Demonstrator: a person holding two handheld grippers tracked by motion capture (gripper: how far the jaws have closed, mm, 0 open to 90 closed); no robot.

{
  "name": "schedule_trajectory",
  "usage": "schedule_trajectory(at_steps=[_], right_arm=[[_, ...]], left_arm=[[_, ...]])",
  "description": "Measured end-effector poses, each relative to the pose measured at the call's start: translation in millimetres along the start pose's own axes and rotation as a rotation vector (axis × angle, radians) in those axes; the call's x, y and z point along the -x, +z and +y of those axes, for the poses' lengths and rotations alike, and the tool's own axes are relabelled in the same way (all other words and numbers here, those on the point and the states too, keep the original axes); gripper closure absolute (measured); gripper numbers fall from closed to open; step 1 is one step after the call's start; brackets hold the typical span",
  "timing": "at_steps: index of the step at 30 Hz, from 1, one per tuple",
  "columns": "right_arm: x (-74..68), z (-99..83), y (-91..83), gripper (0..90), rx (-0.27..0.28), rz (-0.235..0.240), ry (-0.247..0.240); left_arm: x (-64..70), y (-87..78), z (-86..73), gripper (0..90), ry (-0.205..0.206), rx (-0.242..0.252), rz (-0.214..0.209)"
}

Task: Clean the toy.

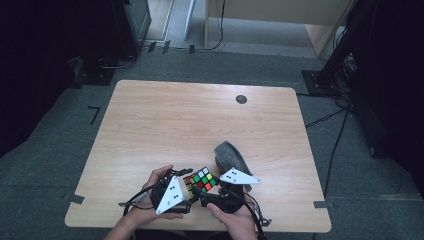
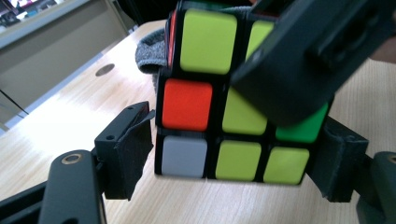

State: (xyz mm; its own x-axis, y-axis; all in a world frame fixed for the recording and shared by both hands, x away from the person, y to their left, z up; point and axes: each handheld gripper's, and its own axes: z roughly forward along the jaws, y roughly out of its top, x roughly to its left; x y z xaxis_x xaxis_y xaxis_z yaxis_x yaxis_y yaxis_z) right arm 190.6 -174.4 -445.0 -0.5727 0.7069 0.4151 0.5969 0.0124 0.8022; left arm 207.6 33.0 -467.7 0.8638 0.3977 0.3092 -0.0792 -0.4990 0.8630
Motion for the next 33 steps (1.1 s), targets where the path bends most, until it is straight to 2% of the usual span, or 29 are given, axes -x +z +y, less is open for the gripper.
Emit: schedule_trajectory(at_steps=[5,10,12,13,15,17,20,21,22,23,25,27,29,31,33], right_arm=[[-0.9,-0.5,0.6,33.1,0.004,-0.020,0.009],[2.4,-0.8,2.3,32.3,-0.011,-0.008,0.020],[3.1,0.5,1.1,29.6,-0.007,0.000,0.020],[3.5,1.7,-0.4,27.7,0.004,0.006,0.018],[4.3,5.4,-6.6,25.8,0.045,0.027,0.019],[6.0,10.2,-15.9,25.2,0.111,0.041,0.010],[11.1,17.5,-32.1,27.3,0.216,-0.032,-0.015],[14.0,19.0,-36.1,27.2,0.236,-0.072,-0.033],[18.1,19.6,-39.2,27.2,0.246,-0.146,-0.073],[22.0,19.0,-40.2,27.6,0.235,-0.213,-0.104],[31.7,16.3,-39.5,28.4,0.194,-0.323,-0.135],[41.2,12.3,-36.3,29.2,0.166,-0.377,-0.134],[51.9,6.2,-29.8,32.5,0.116,-0.402,-0.130],[61.8,-2.5,-20.1,35.4,0.041,-0.434,-0.159],[70.3,-10.7,-12.9,39.5,-0.001,-0.475,-0.183]], left_arm=[[2.6,0.5,0.3,32.3,0.024,-0.002,0.000],[1.8,0.4,-0.5,33.4,0.021,-0.010,0.000],[-2.1,-2.0,-0.1,33.5,-0.002,0.002,0.010],[-5.3,-3.5,-0.4,33.6,-0.028,0.014,0.008],[-15.5,-8.5,-2.4,33.7,-0.084,0.031,-0.006],[-23.7,-11.9,-4.9,33.8,-0.128,0.040,-0.023],[-34.8,-18.6,-9.0,33.9,-0.184,0.061,-0.046],[-36.0,-20.9,-9.3,33.9,-0.187,0.062,-0.016],[-37.2,-22.3,-9.2,33.8,-0.192,0.062,0.000],[-39.0,-23.8,-9.4,33.8,-0.202,0.071,-0.008],[-41.2,-25.7,-9.7,33.8,-0.212,0.083,-0.035],[-42.4,-26.3,-10.1,33.8,-0.218,0.078,-0.045],[-42.6,-25.7,-10.8,33.7,-0.223,0.073,-0.040],[-43.4,-25.0,-11.9,33.7,-0.233,0.068,-0.036],[-43.7,-25.2,-13.1,33.7,-0.237,0.068,-0.034]])
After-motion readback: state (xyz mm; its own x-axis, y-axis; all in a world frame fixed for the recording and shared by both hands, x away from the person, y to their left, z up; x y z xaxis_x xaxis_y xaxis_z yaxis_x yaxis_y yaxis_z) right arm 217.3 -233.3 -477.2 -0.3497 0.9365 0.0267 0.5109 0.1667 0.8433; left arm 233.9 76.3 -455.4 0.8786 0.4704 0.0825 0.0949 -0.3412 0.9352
